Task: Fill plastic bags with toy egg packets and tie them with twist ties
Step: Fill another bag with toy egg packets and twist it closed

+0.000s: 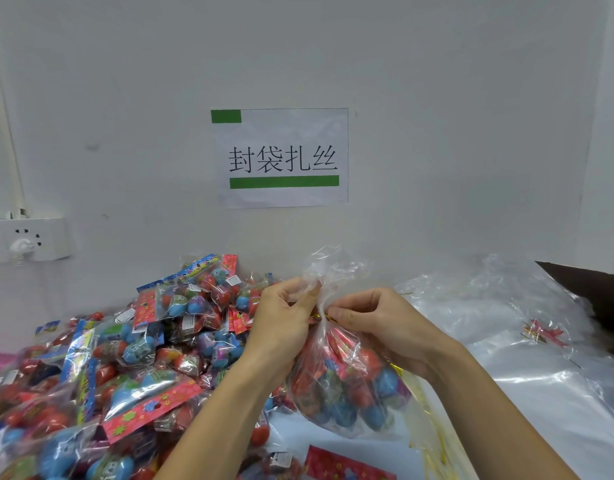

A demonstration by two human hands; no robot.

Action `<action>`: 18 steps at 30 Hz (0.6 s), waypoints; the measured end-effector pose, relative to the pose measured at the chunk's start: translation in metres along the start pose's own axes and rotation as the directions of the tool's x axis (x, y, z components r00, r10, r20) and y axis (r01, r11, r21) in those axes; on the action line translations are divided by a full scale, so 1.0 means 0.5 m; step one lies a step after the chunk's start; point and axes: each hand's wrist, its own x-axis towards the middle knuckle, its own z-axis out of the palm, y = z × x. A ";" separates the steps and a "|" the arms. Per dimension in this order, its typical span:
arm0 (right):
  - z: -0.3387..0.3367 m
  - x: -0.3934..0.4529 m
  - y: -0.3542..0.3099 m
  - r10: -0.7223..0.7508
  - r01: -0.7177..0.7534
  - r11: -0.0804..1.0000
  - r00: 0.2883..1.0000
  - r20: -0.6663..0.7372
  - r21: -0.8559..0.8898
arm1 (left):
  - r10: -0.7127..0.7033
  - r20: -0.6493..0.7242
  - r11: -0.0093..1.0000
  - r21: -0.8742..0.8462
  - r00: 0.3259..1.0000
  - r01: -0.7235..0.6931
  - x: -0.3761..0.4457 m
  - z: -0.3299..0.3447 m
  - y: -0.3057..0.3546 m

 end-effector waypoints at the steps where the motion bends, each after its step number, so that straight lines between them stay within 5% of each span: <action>1: 0.000 0.000 -0.001 -0.005 0.005 1.000 1.000 -0.001 -0.014 | 0.003 -0.006 1.000 0.007 1.000 -0.003 0.001 -0.001 -0.002; 18: 0.019 -0.011 -0.026 -0.129 0.092 0.901 0.990 -0.060 -0.425 | -0.099 -0.029 0.993 -0.062 0.995 0.097 0.010 -0.009 -0.014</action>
